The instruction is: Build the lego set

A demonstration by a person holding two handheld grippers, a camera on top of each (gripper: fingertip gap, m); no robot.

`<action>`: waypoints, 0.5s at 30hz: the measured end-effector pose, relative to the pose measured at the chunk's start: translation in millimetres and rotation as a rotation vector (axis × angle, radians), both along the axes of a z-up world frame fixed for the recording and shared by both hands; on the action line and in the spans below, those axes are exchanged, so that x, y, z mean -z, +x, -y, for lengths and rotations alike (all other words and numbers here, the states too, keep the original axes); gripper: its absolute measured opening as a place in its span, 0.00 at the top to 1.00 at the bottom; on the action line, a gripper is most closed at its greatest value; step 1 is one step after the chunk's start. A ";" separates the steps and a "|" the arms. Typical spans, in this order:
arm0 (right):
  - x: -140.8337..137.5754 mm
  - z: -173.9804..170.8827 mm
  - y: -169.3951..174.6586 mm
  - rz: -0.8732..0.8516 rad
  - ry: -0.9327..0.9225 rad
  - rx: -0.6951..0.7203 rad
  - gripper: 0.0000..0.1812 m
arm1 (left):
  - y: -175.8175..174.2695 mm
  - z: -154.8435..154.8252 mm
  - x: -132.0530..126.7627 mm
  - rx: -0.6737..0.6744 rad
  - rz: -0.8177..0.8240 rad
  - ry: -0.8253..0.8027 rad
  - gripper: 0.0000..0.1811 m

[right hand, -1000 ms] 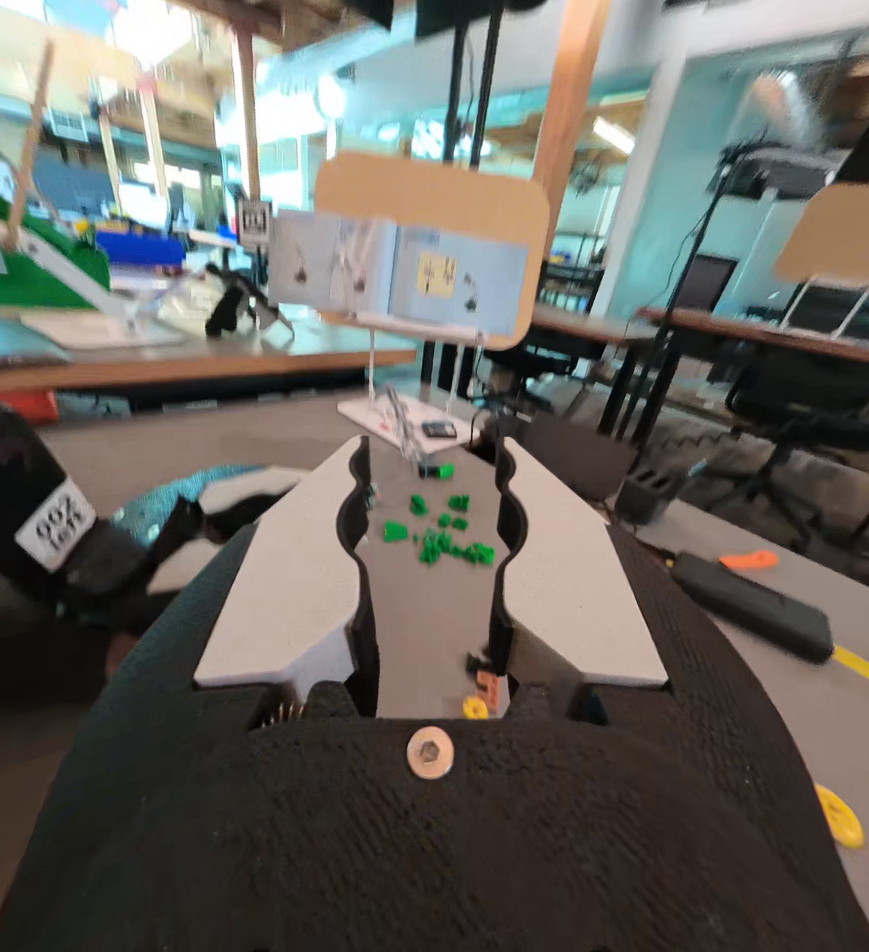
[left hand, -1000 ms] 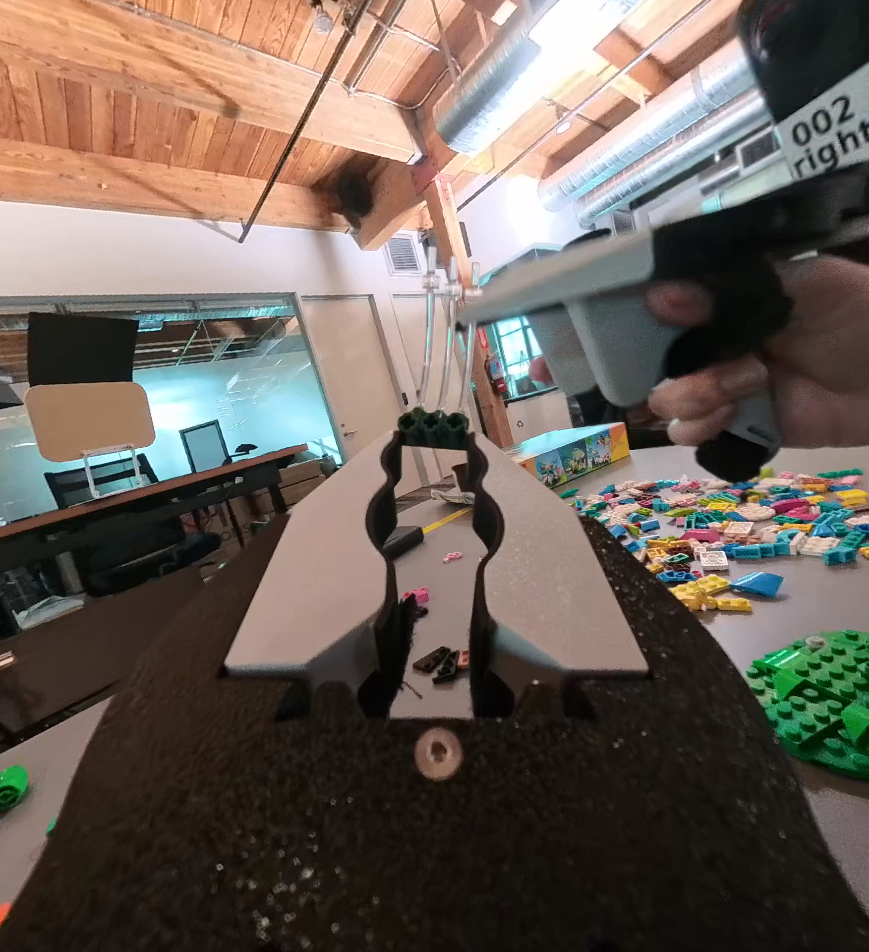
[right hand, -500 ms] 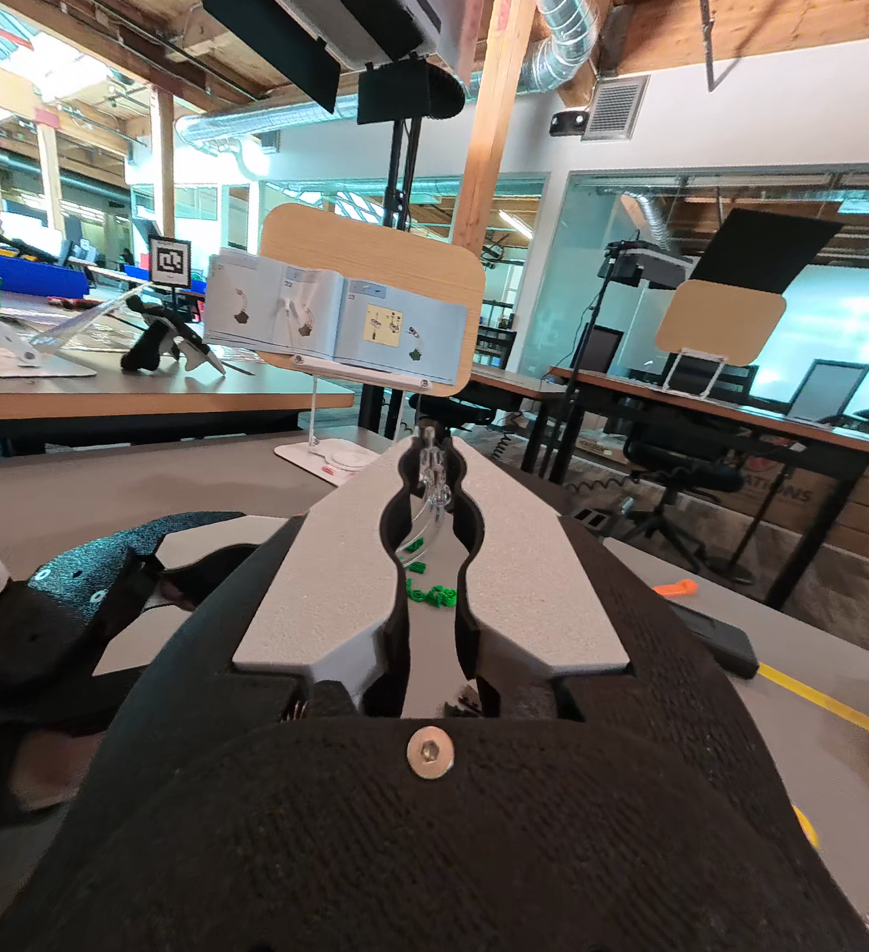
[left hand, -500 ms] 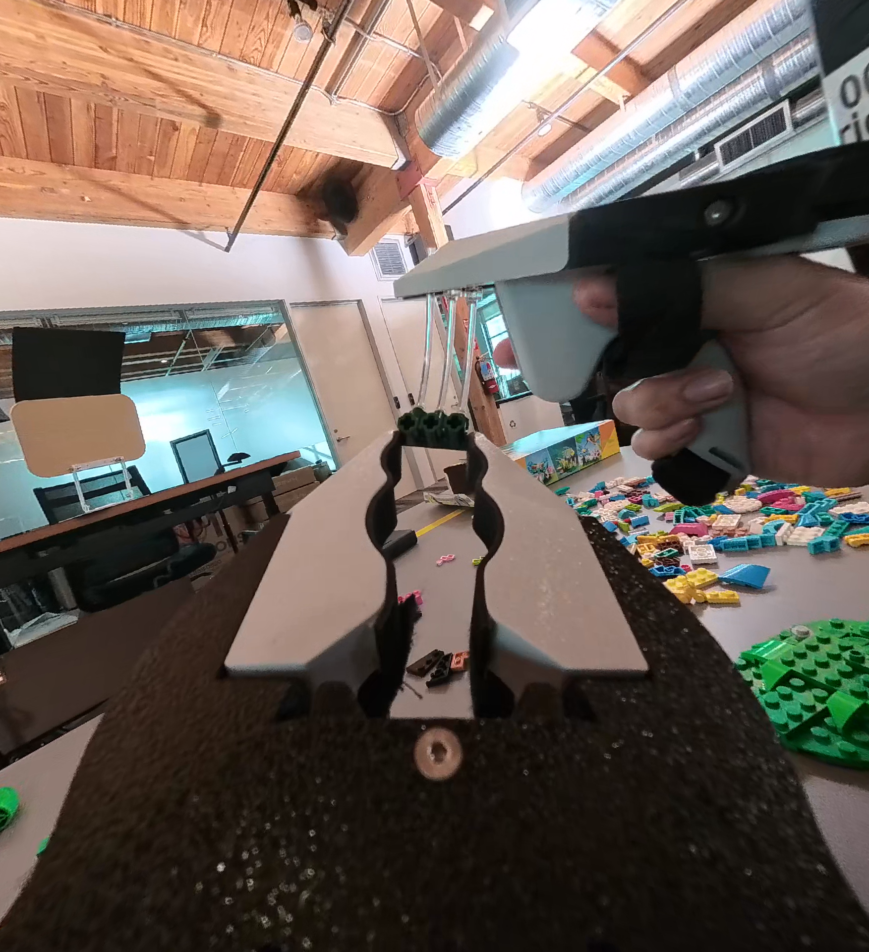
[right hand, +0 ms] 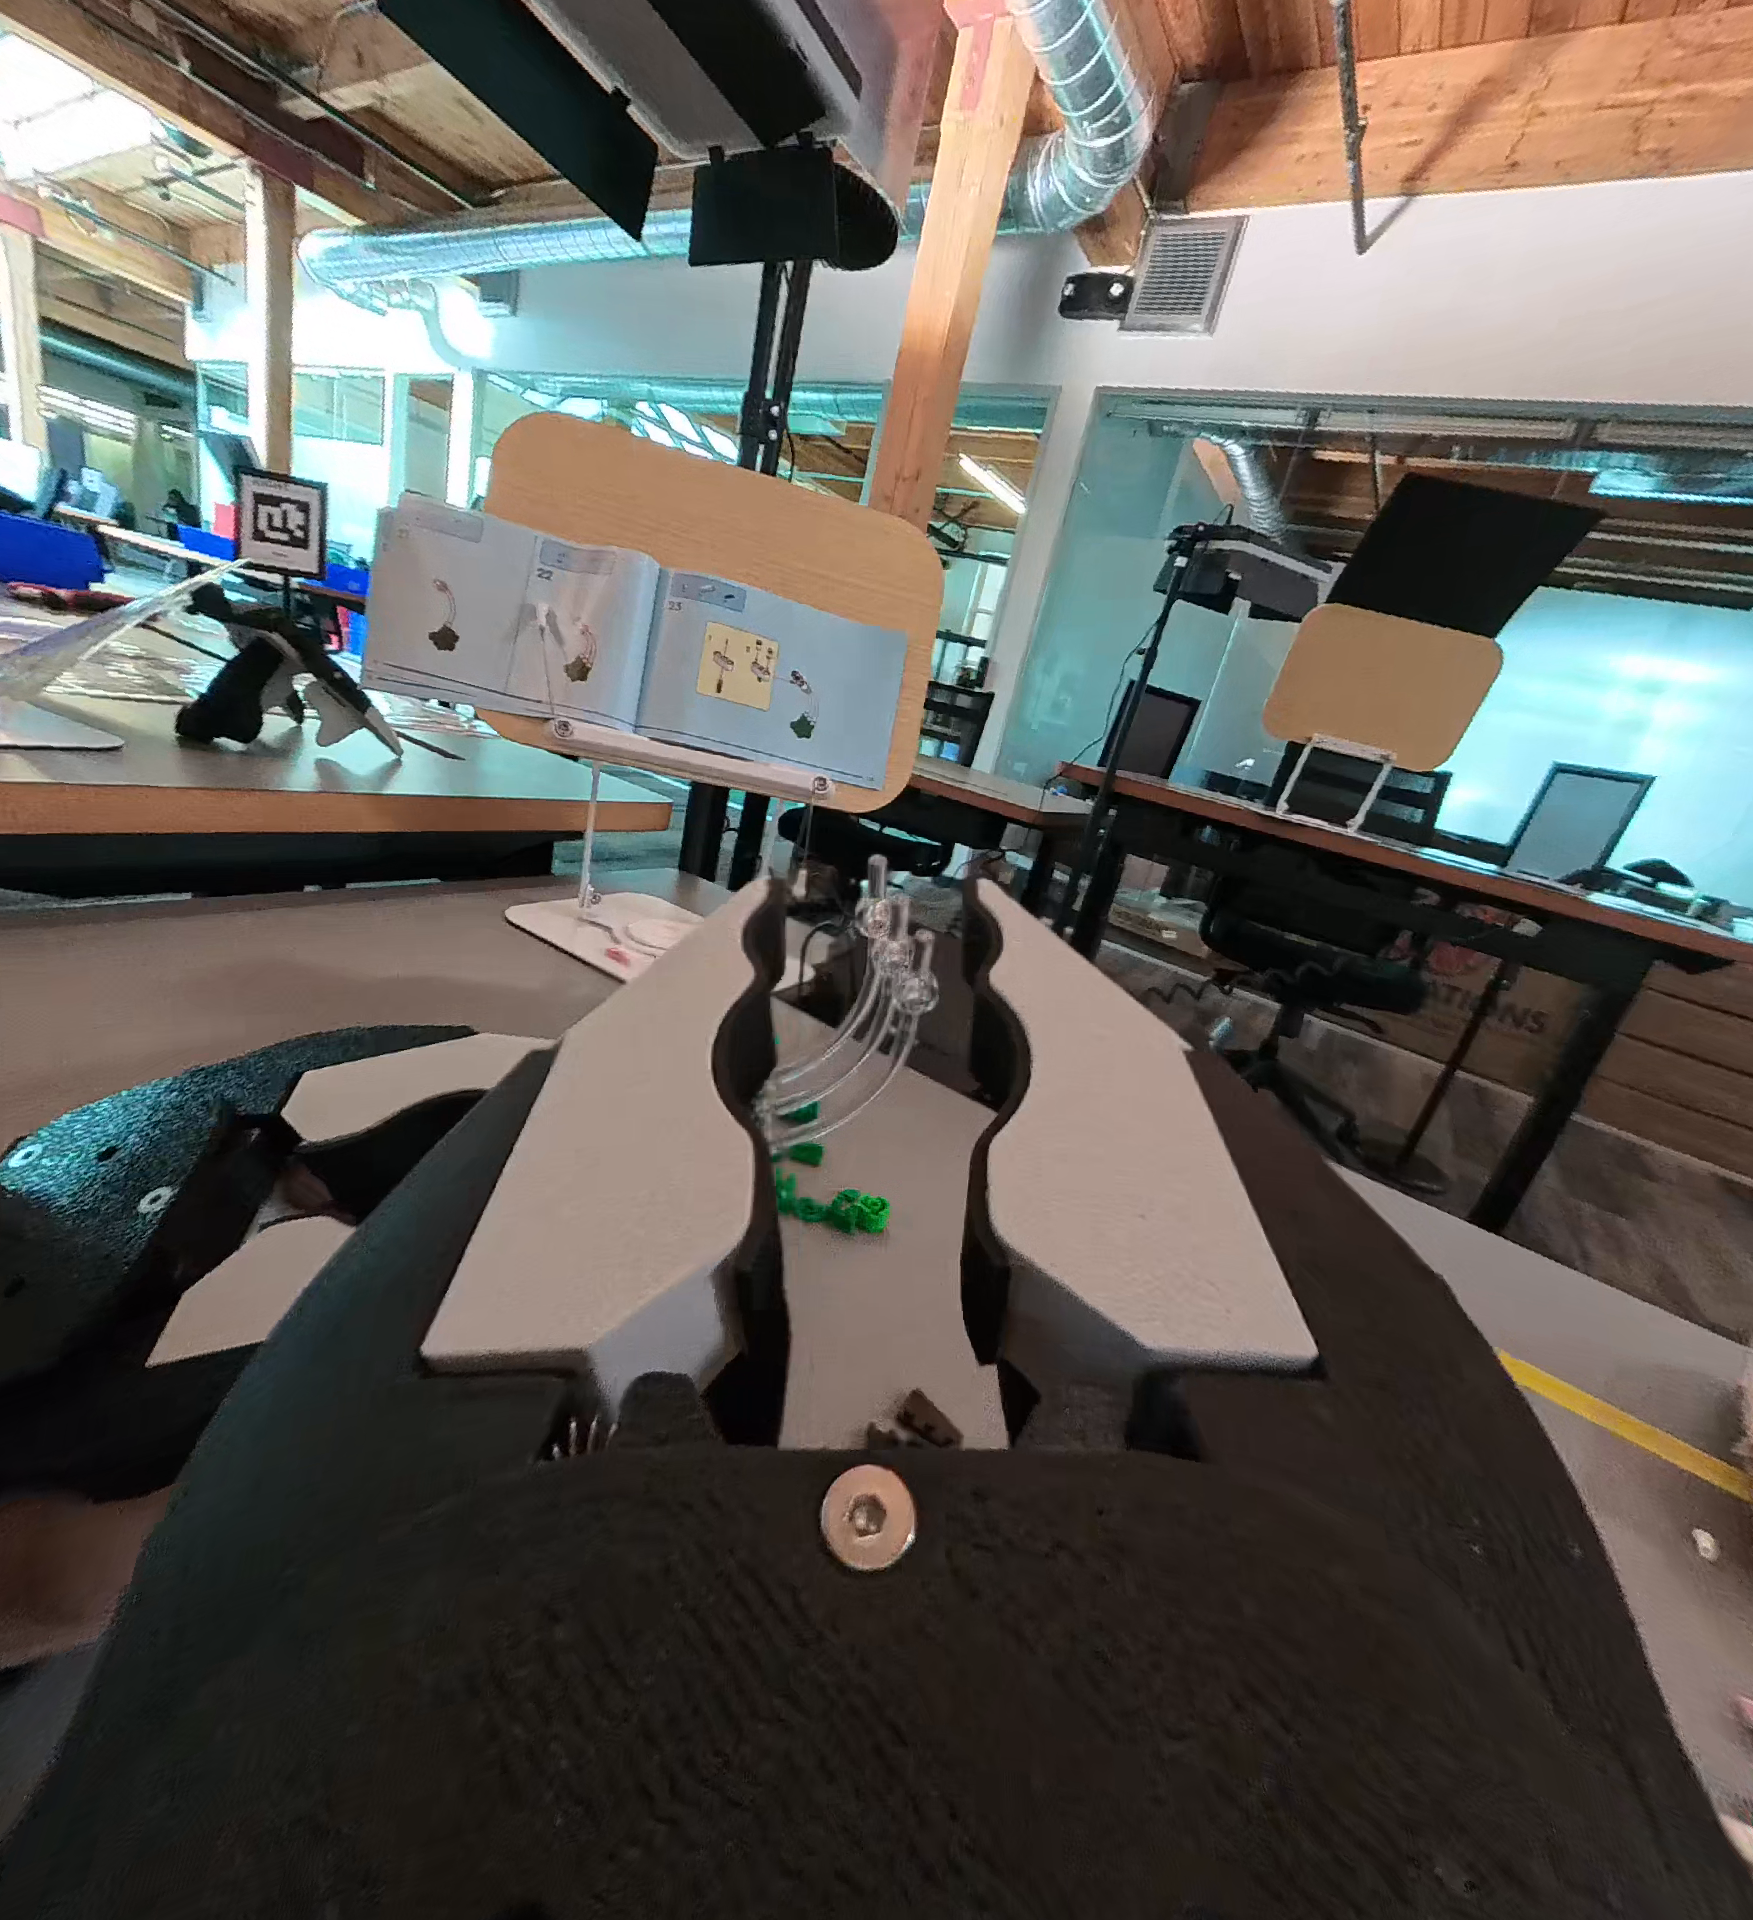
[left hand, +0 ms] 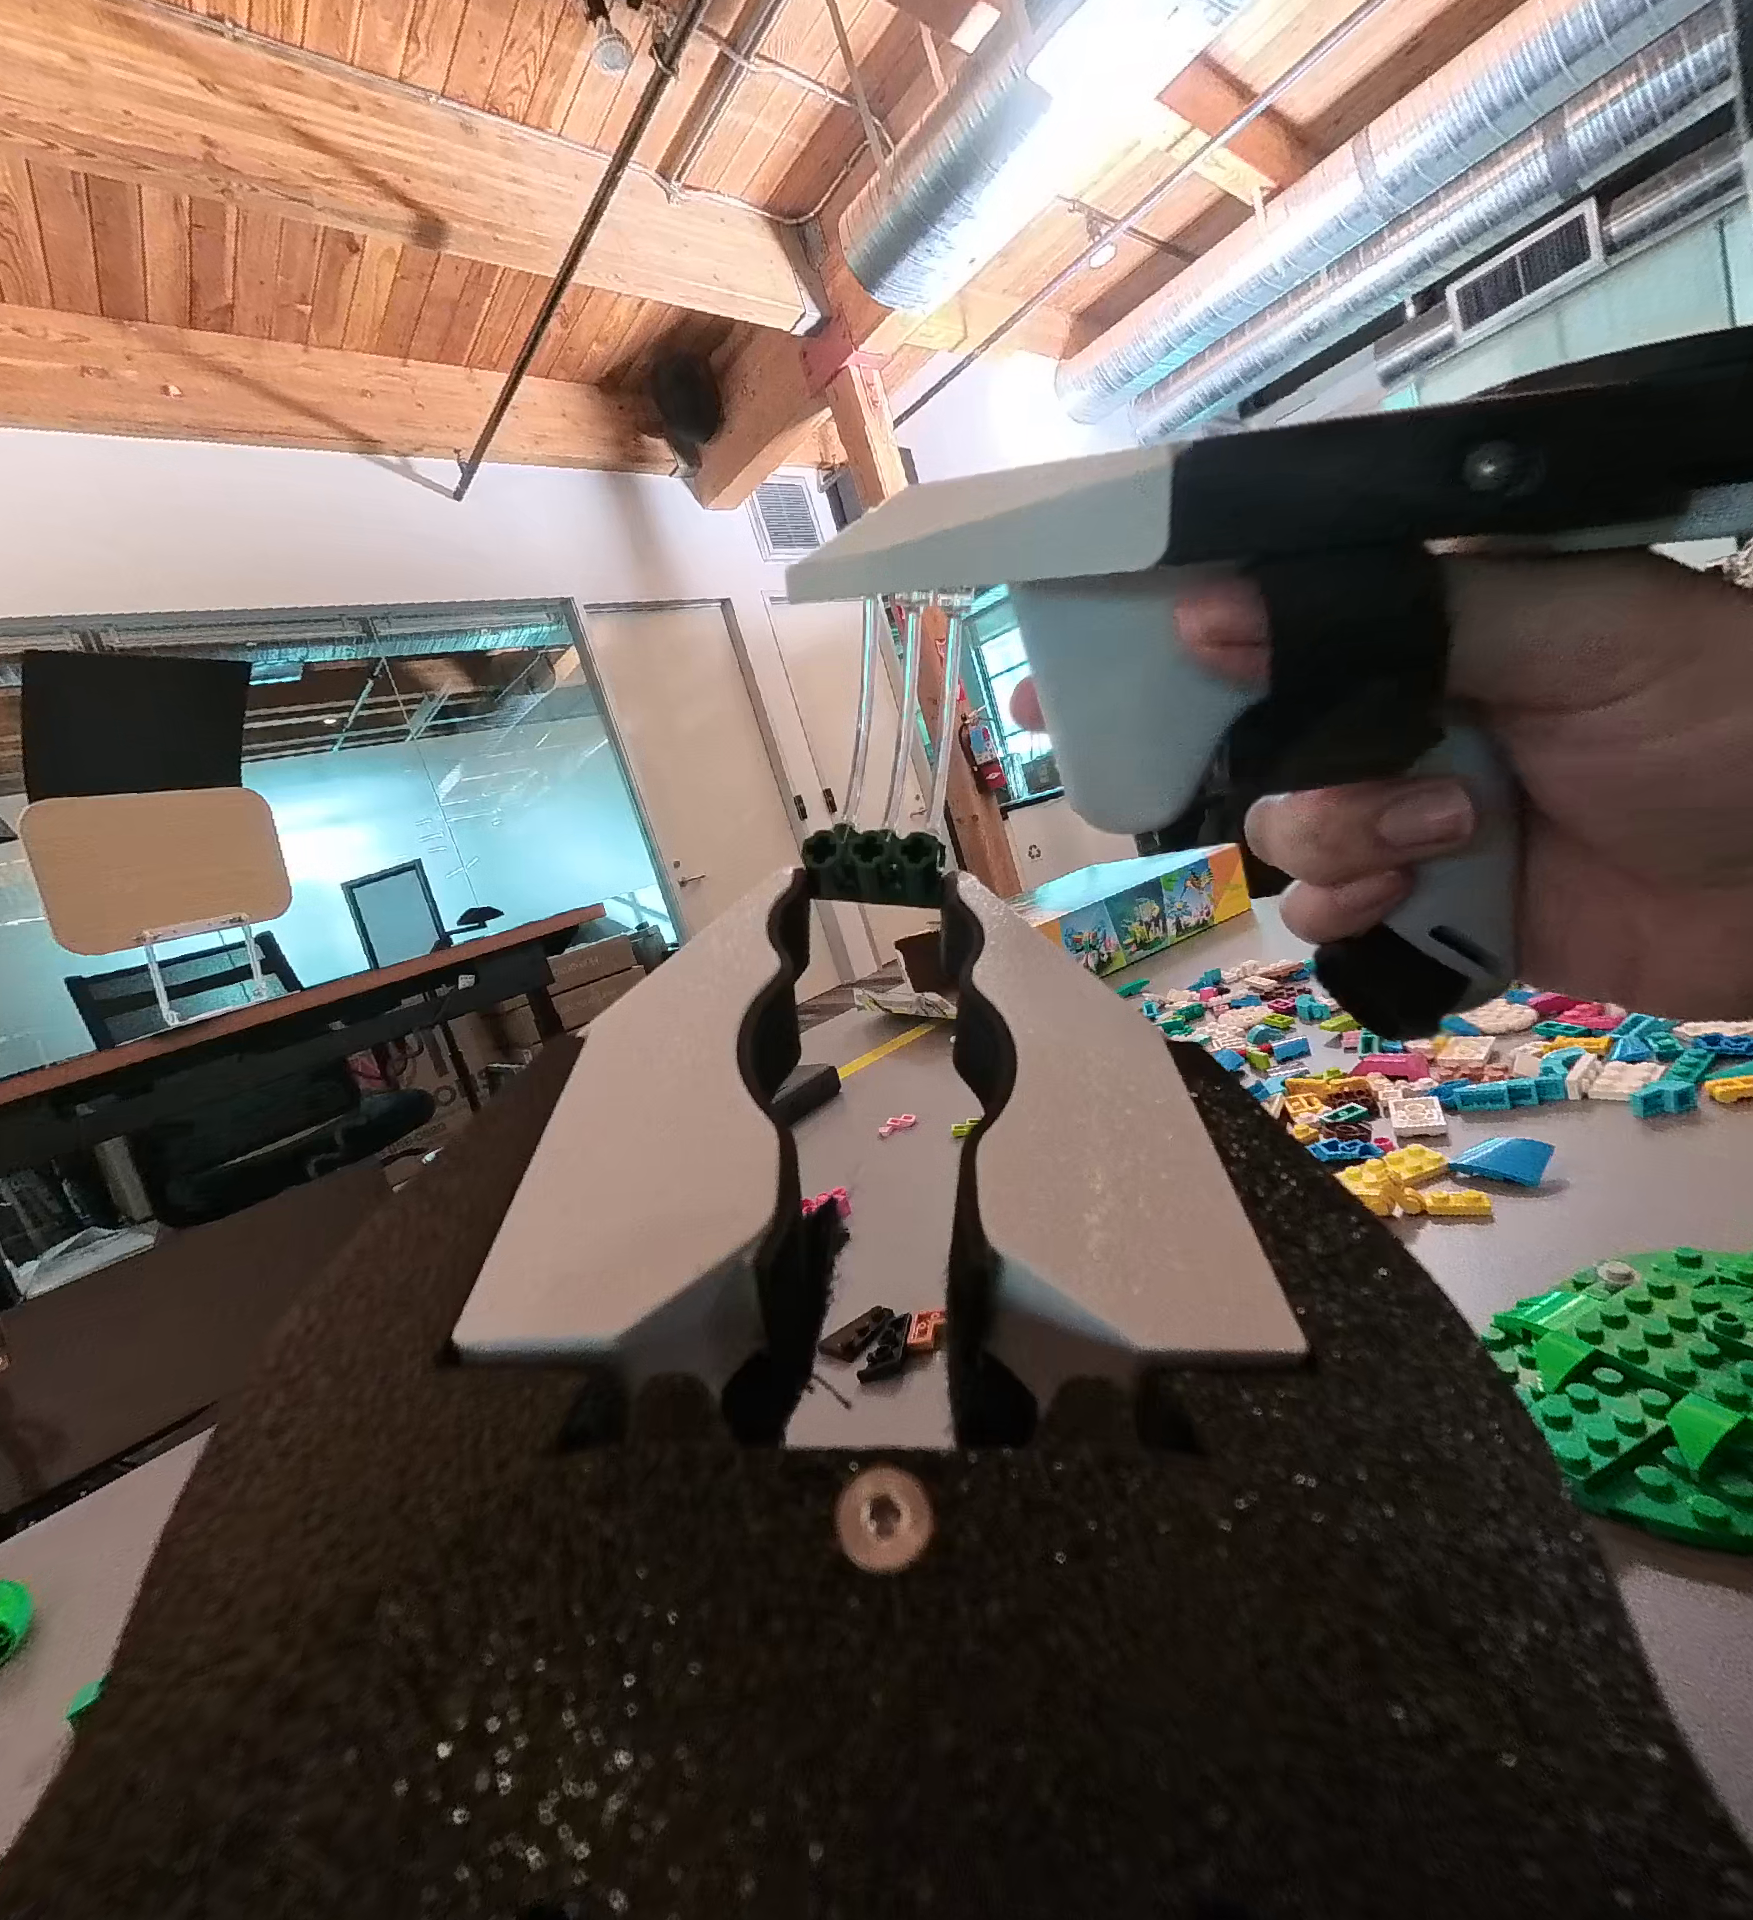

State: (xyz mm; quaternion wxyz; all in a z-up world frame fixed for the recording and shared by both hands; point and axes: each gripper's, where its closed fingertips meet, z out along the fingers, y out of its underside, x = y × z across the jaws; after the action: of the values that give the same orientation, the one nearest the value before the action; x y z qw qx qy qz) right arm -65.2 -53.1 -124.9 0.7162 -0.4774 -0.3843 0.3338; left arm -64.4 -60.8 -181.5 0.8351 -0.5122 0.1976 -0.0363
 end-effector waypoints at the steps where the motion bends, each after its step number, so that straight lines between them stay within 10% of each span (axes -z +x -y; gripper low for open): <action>1: 1.5 0.1 0.1 0.005 -0.004 -0.005 0.82 | -0.2 -0.1 0.0 0.000 0.001 0.000 0.88; 11: 7.5 -5.2 6.3 -0.002 -0.046 -0.009 0.96 | 1.3 -0.5 0.3 0.007 -0.002 0.002 0.87; 15: 7.6 -5.2 8.5 -0.041 -0.104 -0.048 0.97 | -0.2 -3.1 -0.2 0.013 0.021 -0.008 0.70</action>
State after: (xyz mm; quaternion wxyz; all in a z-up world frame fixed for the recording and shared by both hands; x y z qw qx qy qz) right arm -56.8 -47.9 -132.5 0.6899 -0.4979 -0.3630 0.3799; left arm -64.7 -57.7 -181.3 0.8348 -0.5138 0.1919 -0.0482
